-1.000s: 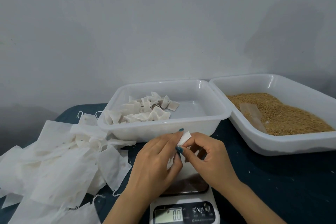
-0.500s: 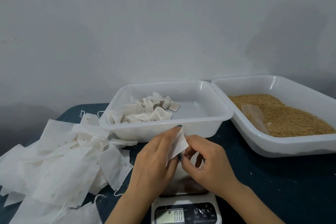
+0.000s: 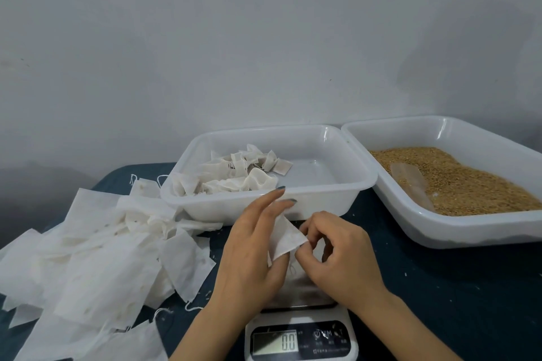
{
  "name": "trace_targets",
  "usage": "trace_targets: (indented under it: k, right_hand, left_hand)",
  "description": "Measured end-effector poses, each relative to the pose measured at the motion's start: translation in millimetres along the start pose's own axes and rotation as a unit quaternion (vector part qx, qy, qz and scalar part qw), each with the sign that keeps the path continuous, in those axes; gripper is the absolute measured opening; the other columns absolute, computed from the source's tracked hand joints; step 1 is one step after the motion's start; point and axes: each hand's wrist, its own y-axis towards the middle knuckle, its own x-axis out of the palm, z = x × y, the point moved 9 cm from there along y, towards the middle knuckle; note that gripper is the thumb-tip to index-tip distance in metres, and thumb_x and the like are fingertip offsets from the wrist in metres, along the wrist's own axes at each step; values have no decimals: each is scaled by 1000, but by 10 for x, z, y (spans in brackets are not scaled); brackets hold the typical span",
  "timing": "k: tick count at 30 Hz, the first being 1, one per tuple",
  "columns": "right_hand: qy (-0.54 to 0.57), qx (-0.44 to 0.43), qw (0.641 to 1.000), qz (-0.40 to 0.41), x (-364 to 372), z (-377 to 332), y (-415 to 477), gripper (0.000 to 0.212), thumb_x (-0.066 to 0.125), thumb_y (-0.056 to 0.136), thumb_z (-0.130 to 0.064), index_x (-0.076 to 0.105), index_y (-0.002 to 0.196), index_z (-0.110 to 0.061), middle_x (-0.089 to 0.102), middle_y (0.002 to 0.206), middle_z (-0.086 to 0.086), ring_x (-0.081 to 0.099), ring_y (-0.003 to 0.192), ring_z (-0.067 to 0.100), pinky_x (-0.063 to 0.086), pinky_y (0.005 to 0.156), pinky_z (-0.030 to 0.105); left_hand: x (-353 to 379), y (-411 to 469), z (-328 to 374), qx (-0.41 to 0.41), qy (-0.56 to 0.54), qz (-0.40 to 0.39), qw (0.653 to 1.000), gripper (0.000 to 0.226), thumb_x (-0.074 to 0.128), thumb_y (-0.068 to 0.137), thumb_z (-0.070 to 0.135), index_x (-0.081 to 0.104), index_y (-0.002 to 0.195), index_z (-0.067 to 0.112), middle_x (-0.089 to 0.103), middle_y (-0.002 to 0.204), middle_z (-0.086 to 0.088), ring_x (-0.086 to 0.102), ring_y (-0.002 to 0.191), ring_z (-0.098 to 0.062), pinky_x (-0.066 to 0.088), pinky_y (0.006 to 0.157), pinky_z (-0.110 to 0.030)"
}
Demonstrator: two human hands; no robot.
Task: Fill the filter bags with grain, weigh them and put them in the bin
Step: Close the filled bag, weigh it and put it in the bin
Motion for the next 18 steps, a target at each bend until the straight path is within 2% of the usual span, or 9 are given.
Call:
trace_targets:
  k: [2, 5, 7, 10, 14, 18]
  right_hand:
    - [60, 12, 998, 0, -7, 29, 9, 17, 61, 77, -25, 46, 68, -26, 59, 66, -8, 53, 54, 14, 46, 48, 27]
    - [118, 13, 993, 1, -20, 36, 28, 13, 61, 78, -19, 51, 70, -21, 54, 64, -10, 55, 56, 12, 44, 50, 15]
    - [133, 13, 991, -2, -14, 31, 34, 12, 62, 79, -19, 52, 73, -21, 54, 66, -10, 56, 57, 11, 44, 51, 14]
    - [154, 19, 988, -5, -3, 37, 33, 15, 64, 81, -21, 50, 76, -26, 55, 69, -9, 55, 56, 14, 48, 49, 20]
    - [158, 12, 987, -14, 23, 16, 34, 18, 66, 85, -24, 50, 81, -30, 57, 71, -11, 60, 61, 14, 50, 54, 20]
    - [135, 19, 991, -14, 16, 46, 27, 22, 67, 86, -20, 50, 87, -33, 62, 74, -12, 64, 67, 15, 51, 53, 22]
  left_hand:
    - [39, 5, 52, 29, 17, -31, 999, 49, 54, 81, 23, 57, 130, 22, 42, 149, 8, 38, 141, -13, 35, 112, -31]
    - [108, -20, 117, 72, 39, -60, 995, 47, 58, 83, 28, 57, 129, 22, 41, 150, 10, 33, 145, -16, 27, 117, -32]
    - [136, -32, 117, 81, 61, -61, 993, 57, 67, 81, 39, 53, 133, 22, 41, 150, 12, 31, 147, -14, 23, 120, -35]
    - [108, -34, 95, 93, 120, -30, 988, 72, 74, 76, 54, 49, 134, 19, 48, 144, 9, 36, 143, -12, 21, 121, -40]
    - [21, -22, 47, 86, 132, -2, 988, 66, 73, 65, 37, 48, 125, 21, 52, 125, 6, 51, 126, -15, 30, 117, -42]
    - [-42, -19, 5, 62, 119, 3, 991, 52, 66, 68, 38, 52, 115, 19, 54, 112, 7, 53, 106, -15, 38, 102, -29]
